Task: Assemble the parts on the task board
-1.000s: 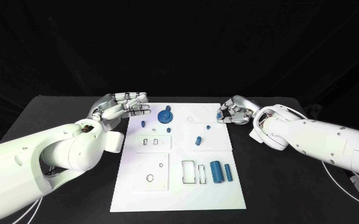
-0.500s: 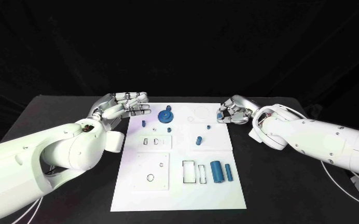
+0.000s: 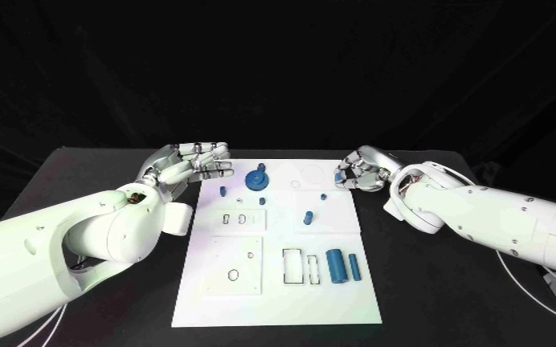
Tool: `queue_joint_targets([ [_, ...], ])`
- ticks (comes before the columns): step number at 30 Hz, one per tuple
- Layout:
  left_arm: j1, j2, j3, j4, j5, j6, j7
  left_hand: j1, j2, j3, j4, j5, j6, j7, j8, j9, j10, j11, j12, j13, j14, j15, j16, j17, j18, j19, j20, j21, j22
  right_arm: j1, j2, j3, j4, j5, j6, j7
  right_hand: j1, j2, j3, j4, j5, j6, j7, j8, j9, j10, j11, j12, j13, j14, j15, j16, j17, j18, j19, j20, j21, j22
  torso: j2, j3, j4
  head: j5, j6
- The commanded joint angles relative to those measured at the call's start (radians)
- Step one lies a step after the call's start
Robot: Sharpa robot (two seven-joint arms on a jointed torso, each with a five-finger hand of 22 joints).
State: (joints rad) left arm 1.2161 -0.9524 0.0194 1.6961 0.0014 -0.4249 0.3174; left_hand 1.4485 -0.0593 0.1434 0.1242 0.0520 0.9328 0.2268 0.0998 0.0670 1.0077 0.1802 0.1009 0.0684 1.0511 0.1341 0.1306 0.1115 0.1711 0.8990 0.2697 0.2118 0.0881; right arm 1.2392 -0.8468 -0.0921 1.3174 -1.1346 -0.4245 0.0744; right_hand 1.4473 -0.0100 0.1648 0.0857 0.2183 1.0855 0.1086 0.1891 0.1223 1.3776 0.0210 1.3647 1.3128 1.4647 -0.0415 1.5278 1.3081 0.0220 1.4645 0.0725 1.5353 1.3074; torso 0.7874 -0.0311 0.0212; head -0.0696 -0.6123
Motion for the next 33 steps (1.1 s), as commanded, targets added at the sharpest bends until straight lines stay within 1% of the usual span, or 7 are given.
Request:
queue_joint_targets([
  [1,0.001,0.002,0.001,-0.001,0.001,0.017,0.003,-0.001,0.006,-0.002,-0.005,-0.001,-0.002,0.005,-0.003,-0.001,-0.002,0.002,-0.004,-0.001,-0.001,0.006,-0.004,0.001,0.013,0.002,0.004,-0.005,-0.001,0.015,-0.007,0.003,0.048,-0.032,-0.054,-0.029,-0.015,0.011,0.003,0.006,0.006,0.001,-0.009,0.026,0.027,-0.003,0.001,-0.008,0.013,0.087,-0.002,0.002,0.180,-0.012,0.081,-0.006,0.005,0.236,-0.002,-0.0013,-0.0012,0.004,0.001],
  [5,0.001,0.007,0.001,-0.008,0.002,0.017,0.003,-0.002,0.006,-0.002,-0.005,-0.001,-0.003,0.006,-0.004,-0.001,-0.003,0.002,-0.005,-0.001,-0.001,0.007,-0.005,0.002,0.013,0.002,0.004,-0.006,-0.002,0.039,-0.013,0.004,0.130,-0.065,-0.058,-0.086,-0.025,0.011,0.006,0.010,0.006,-0.002,-0.009,0.027,0.028,-0.003,0.001,-0.009,0.012,0.087,-0.002,0.003,0.181,-0.013,0.084,-0.005,0.009,0.240,-0.005,-0.0013,-0.0023,0.007,0.002],
  [8,0.001,0.014,0.001,-0.016,0.004,0.019,0.003,-0.004,0.006,-0.003,-0.005,-0.002,-0.004,0.006,-0.005,-0.001,-0.004,0.003,-0.005,-0.001,-0.001,0.007,-0.005,0.002,0.013,0.001,0.004,-0.006,-0.002,0.051,-0.004,0.004,0.195,-0.125,-0.044,-0.143,-0.030,0.011,0.008,0.012,0.007,-0.006,-0.008,0.027,0.028,-0.006,0.002,-0.013,0.009,0.087,-0.001,0.003,0.181,-0.014,0.085,-0.005,0.010,0.241,-0.010,-0.0017,-0.0032,0.009,-0.007],
  [15,0.001,0.034,0.000,-0.038,0.012,0.021,0.001,-0.006,0.006,-0.003,-0.005,-0.002,-0.004,0.006,-0.005,-0.001,-0.004,0.003,-0.006,-0.001,-0.001,0.007,-0.006,0.002,0.013,0.001,0.004,-0.006,-0.002,0.057,0.069,0.002,0.270,-0.198,-0.011,-0.239,-0.039,0.011,0.017,0.015,0.021,-0.011,-0.007,0.027,0.029,-0.009,0.003,-0.019,0.004,0.087,-0.001,0.002,0.180,-0.015,0.088,-0.004,0.013,0.244,-0.022,-0.0025,0.0004,0.047,-0.030],
  [21,0.000,0.051,-0.003,-0.058,0.019,0.020,0.000,-0.006,0.006,-0.004,-0.004,-0.002,-0.004,0.006,-0.005,-0.001,-0.004,0.003,-0.006,-0.001,-0.001,0.007,-0.006,0.002,0.013,0.001,0.004,-0.006,-0.002,0.041,0.142,-0.005,0.285,-0.238,0.004,-0.283,-0.050,0.007,0.030,0.017,0.049,-0.015,-0.007,0.030,0.032,-0.007,0.003,-0.019,0.005,0.087,0.000,0.001,0.180,-0.016,0.090,-0.003,0.016,0.246,-0.029,-0.0025,0.0057,0.071,-0.041],
  [26,0.000,0.056,-0.004,-0.066,0.021,0.018,0.002,-0.007,0.006,-0.004,-0.004,-0.002,-0.004,0.006,-0.005,-0.001,-0.003,0.003,-0.006,-0.001,0.000,0.007,-0.006,0.002,0.013,0.002,0.004,-0.006,-0.002,0.015,0.199,-0.012,0.270,-0.275,0.011,-0.299,-0.054,0.004,0.033,0.017,0.055,-0.016,-0.007,0.031,0.032,-0.007,0.003,-0.020,0.005,0.086,0.000,0.000,0.177,-0.015,0.088,-0.003,0.013,0.244,-0.032,-0.0050,0.0077,0.074,-0.046],
  [33,0.000,0.058,-0.004,-0.067,0.021,0.015,0.004,-0.007,0.006,-0.004,-0.004,-0.002,-0.004,0.006,-0.005,-0.001,-0.003,0.003,-0.006,-0.001,0.000,0.007,-0.006,0.002,0.013,0.002,0.004,-0.006,-0.002,-0.015,0.254,-0.018,0.235,-0.305,0.015,-0.311,-0.058,0.000,0.033,0.018,0.057,-0.017,-0.006,0.031,0.032,-0.007,0.003,-0.019,0.005,0.086,0.000,0.000,0.176,-0.015,0.088,-0.003,0.013,0.244,-0.029,-0.0039,0.0061,0.084,-0.051],
])
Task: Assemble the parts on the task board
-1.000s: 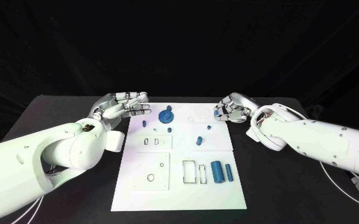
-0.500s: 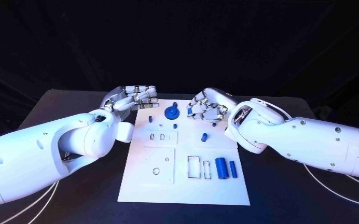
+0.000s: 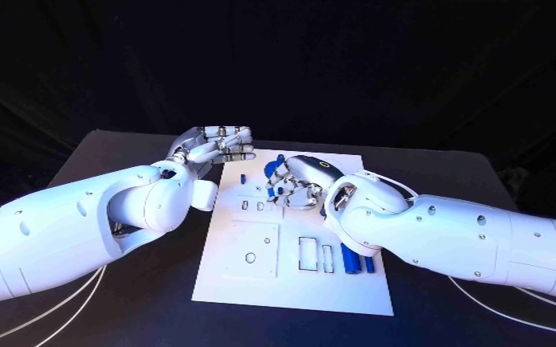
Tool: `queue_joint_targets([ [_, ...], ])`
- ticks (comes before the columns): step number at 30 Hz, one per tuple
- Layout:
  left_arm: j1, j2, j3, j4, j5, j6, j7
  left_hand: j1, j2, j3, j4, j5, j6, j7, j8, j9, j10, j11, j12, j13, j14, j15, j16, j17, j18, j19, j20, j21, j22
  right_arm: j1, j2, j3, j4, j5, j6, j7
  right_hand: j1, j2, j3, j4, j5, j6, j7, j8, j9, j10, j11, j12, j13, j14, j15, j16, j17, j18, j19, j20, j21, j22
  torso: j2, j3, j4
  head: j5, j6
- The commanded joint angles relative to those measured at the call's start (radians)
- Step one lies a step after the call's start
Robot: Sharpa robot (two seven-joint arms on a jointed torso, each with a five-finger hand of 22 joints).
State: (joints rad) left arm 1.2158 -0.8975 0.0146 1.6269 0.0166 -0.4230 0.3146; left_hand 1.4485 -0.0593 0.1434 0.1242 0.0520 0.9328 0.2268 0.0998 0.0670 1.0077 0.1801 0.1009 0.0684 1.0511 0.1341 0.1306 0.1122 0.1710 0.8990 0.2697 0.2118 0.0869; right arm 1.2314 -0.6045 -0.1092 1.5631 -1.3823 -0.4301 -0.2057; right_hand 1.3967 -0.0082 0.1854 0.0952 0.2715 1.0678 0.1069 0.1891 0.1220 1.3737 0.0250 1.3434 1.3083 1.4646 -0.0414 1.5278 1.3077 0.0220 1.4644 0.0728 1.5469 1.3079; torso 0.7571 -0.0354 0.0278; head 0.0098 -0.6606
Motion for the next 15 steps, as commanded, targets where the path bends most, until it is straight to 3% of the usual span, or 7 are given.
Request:
queue_joint_targets([
  [1,0.001,0.003,0.000,0.002,0.006,0.013,0.007,-0.007,0.006,-0.004,-0.004,-0.002,-0.004,0.006,-0.005,-0.001,-0.003,0.003,-0.006,-0.001,0.000,0.007,-0.006,0.001,0.013,0.002,0.004,-0.006,-0.001,-0.012,0.018,-0.002,-0.016,-0.060,0.020,-0.032,-0.008,-0.002,0.013,0.009,0.004,0.000,-0.004,0.031,0.033,-0.003,-0.001,0.002,0.010,0.086,0.000,0.000,0.177,-0.015,0.088,-0.003,0.002,0.244,0.001,0.0003,-0.0005,0.005,-0.003],
  [15,0.001,0.001,0.000,0.008,0.006,0.012,0.008,-0.007,0.007,-0.004,-0.004,-0.002,-0.003,0.006,-0.005,-0.001,-0.003,0.002,-0.006,-0.001,0.000,0.007,-0.006,0.001,0.013,0.002,0.004,-0.006,-0.001,-0.043,0.070,-0.005,-0.071,-0.091,0.024,-0.043,-0.012,-0.006,0.013,0.010,0.005,0.000,-0.004,0.031,0.033,-0.001,0.000,0.003,0.012,0.086,0.000,-0.001,0.176,-0.015,0.088,-0.003,0.002,0.244,0.001,0.0011,-0.0003,0.009,-0.016],
])
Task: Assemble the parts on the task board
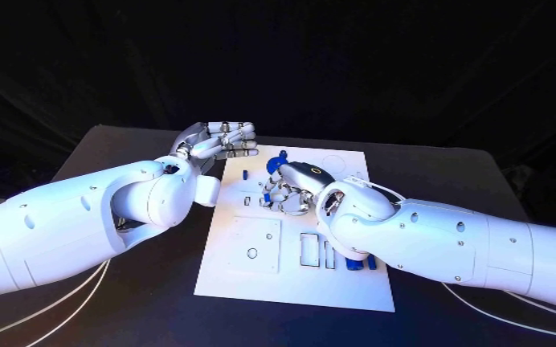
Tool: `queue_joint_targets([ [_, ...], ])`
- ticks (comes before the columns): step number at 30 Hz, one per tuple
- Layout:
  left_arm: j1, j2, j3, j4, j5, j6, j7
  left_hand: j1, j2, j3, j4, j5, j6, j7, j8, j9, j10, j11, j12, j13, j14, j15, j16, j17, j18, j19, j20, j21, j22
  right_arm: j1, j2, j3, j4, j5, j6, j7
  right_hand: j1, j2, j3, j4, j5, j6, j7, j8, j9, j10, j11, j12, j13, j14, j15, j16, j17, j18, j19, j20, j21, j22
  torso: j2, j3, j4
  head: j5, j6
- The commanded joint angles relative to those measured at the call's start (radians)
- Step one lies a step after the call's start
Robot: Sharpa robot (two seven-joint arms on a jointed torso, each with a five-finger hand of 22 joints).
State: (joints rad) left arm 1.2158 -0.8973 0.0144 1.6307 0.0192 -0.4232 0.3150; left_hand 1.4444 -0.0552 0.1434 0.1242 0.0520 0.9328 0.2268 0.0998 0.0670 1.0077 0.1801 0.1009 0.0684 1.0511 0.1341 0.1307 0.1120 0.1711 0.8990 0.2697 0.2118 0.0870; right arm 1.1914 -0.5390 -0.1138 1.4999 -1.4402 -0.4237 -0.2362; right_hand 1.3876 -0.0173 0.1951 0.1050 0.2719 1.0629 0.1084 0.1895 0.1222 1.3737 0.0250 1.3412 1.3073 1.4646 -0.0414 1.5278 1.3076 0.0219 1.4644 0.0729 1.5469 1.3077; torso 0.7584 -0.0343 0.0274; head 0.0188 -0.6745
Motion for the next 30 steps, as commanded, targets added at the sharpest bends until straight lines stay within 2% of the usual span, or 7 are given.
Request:
queue_joint_targets([
  [1,0.001,0.001,0.001,0.004,0.004,0.013,0.008,-0.003,0.003,-0.004,-0.004,-0.002,-0.003,0.006,-0.005,-0.001,-0.003,0.002,-0.006,-0.001,0.000,0.007,-0.006,0.002,0.013,0.002,0.004,-0.006,-0.002,-0.005,0.007,-0.001,-0.012,-0.033,0.019,-0.013,-0.003,0.004,0.003,0.000,0.004,0.005,-0.005,0.031,0.033,-0.001,0.000,0.005,0.013,0.086,0.000,-0.001,0.176,-0.015,0.088,-0.003,0.002,0.244,-0.001,-0.0004,-0.0002,0.000,-0.003],
  [7,0.001,0.001,0.001,0.004,0.004,0.014,0.007,-0.003,0.003,-0.004,-0.004,-0.002,-0.003,0.006,-0.005,-0.001,-0.003,0.002,-0.006,-0.001,0.000,0.007,-0.006,0.002,0.013,0.002,0.004,-0.006,-0.002,-0.011,0.015,-0.001,-0.027,-0.036,0.026,-0.014,-0.005,0.001,0.003,0.000,0.004,0.004,-0.005,0.031,0.033,-0.002,0.000,0.005,0.012,0.086,0.000,-0.001,0.175,-0.014,0.087,-0.003,0.001,0.243,-0.001,0.0007,0.0004,0.001,-0.007],
  [21,0.001,0.001,0.001,0.004,0.004,0.015,0.006,-0.003,0.003,-0.004,-0.004,-0.002,-0.003,0.006,-0.005,-0.001,-0.003,0.002,-0.006,-0.001,0.000,0.007,-0.006,0.002,0.013,0.002,0.004,-0.006,-0.002,-0.017,0.025,-0.001,-0.052,-0.032,0.049,-0.016,-0.018,-0.010,0.003,0.004,0.001,0.002,-0.004,0.032,0.034,-0.002,0.001,0.004,0.012,0.085,0.001,-0.002,0.174,-0.014,0.087,-0.003,0.000,0.242,-0.001,0.0001,-0.0004,0.002,-0.009],
  [30,0.001,0.000,0.001,0.004,0.004,0.018,0.004,-0.004,0.003,-0.005,-0.005,-0.002,-0.003,0.006,-0.006,-0.001,-0.002,0.002,-0.006,-0.001,0.001,0.007,-0.007,0.002,0.013,0.002,0.004,-0.006,-0.002,-0.018,0.026,-0.001,-0.056,-0.036,0.052,-0.030,-0.044,-0.027,0.002,0.015,-0.022,-0.022,0.006,0.019,0.028,-0.013,0.009,-0.007,0.001,0.084,0.006,-0.004,0.171,-0.012,0.082,0.001,-0.006,0.238,-0.001,0.0003,-0.0001,0.003,-0.010],
])
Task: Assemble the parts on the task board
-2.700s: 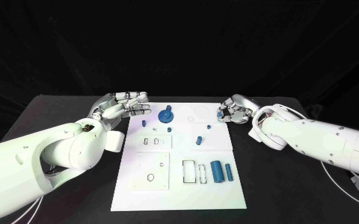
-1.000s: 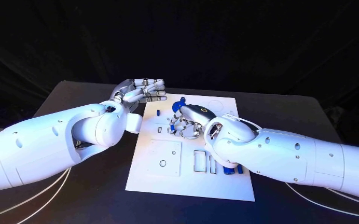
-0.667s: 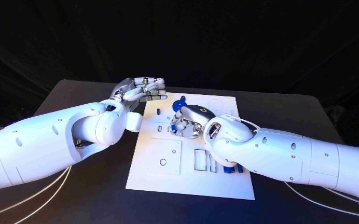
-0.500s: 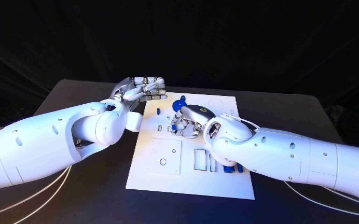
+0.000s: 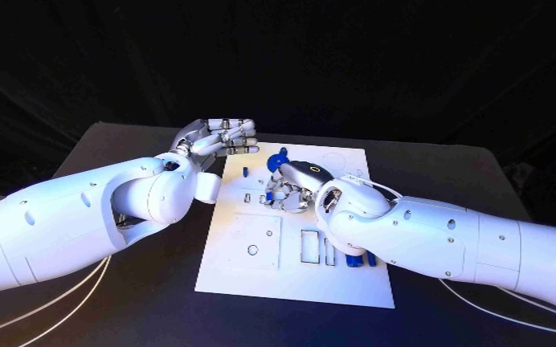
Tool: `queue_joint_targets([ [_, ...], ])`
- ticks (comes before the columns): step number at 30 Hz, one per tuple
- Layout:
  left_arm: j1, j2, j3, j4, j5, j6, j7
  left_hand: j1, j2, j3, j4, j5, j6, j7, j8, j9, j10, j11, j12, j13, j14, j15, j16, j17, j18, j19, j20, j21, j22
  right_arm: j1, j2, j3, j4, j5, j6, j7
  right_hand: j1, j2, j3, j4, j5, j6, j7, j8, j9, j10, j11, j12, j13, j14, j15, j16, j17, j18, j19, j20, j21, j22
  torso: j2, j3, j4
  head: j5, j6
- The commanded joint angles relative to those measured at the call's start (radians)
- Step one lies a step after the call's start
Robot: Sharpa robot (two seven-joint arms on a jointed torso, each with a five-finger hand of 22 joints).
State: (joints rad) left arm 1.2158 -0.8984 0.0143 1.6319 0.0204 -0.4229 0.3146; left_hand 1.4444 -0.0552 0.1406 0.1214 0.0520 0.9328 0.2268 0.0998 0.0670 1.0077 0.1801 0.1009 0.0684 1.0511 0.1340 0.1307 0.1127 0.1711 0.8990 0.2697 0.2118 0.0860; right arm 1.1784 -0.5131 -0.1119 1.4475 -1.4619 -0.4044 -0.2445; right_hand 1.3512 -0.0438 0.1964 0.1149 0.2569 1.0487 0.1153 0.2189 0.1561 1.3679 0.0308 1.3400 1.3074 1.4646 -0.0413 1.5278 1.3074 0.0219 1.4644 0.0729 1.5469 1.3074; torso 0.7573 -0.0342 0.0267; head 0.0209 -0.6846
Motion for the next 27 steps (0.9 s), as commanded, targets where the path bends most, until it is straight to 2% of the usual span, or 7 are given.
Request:
queue_joint_targets([
  [1,0.001,0.001,0.001,0.003,0.002,0.017,0.004,-0.004,0.003,-0.002,-0.002,-0.002,-0.003,0.006,-0.006,-0.001,-0.002,0.002,-0.006,-0.001,0.001,0.007,-0.007,0.001,0.013,0.002,0.004,-0.006,-0.001,-0.005,0.000,-0.003,-0.004,-0.015,0.034,-0.022,-0.010,-0.003,0.000,0.006,-0.009,-0.012,0.001,-0.012,-0.007,-0.009,0.004,-0.008,-0.001,0.084,0.008,-0.004,0.170,-0.012,0.081,0.002,-0.007,0.238,0.000,0.0002,0.0005,0.001,0.000],
  [15,0.001,0.001,0.001,0.002,0.002,0.018,0.003,-0.004,0.003,-0.002,-0.002,-0.002,-0.003,0.006,-0.006,-0.001,-0.002,0.002,-0.006,-0.001,0.001,0.007,-0.007,0.001,0.013,0.002,0.004,-0.006,-0.001,-0.005,0.000,-0.003,-0.002,-0.021,0.039,-0.031,-0.020,-0.016,0.001,0.008,-0.014,-0.027,0.009,-0.022,-0.011,-0.018,0.011,-0.015,-0.007,0.083,0.013,-0.006,0.167,-0.011,0.077,0.007,-0.012,0.234,0.000,0.0001,0.0002,0.000,-0.002],
  [27,0.001,0.000,0.001,0.001,0.002,0.018,0.002,-0.004,0.003,-0.002,-0.002,-0.002,-0.003,0.006,-0.006,-0.001,-0.002,0.002,-0.006,-0.001,0.001,0.007,-0.007,0.001,0.013,0.002,0.004,-0.006,-0.001,-0.005,0.000,-0.003,0.000,-0.022,0.032,-0.022,-0.044,-0.051,-0.010,0.015,-0.013,-0.064,0.026,-0.045,-0.022,-0.031,0.028,-0.024,-0.015,0.083,0.027,-0.008,0.165,-0.009,0.074,0.019,-0.018,0.230,0.000,0.0002,-0.0004,-0.001,0.000],
])
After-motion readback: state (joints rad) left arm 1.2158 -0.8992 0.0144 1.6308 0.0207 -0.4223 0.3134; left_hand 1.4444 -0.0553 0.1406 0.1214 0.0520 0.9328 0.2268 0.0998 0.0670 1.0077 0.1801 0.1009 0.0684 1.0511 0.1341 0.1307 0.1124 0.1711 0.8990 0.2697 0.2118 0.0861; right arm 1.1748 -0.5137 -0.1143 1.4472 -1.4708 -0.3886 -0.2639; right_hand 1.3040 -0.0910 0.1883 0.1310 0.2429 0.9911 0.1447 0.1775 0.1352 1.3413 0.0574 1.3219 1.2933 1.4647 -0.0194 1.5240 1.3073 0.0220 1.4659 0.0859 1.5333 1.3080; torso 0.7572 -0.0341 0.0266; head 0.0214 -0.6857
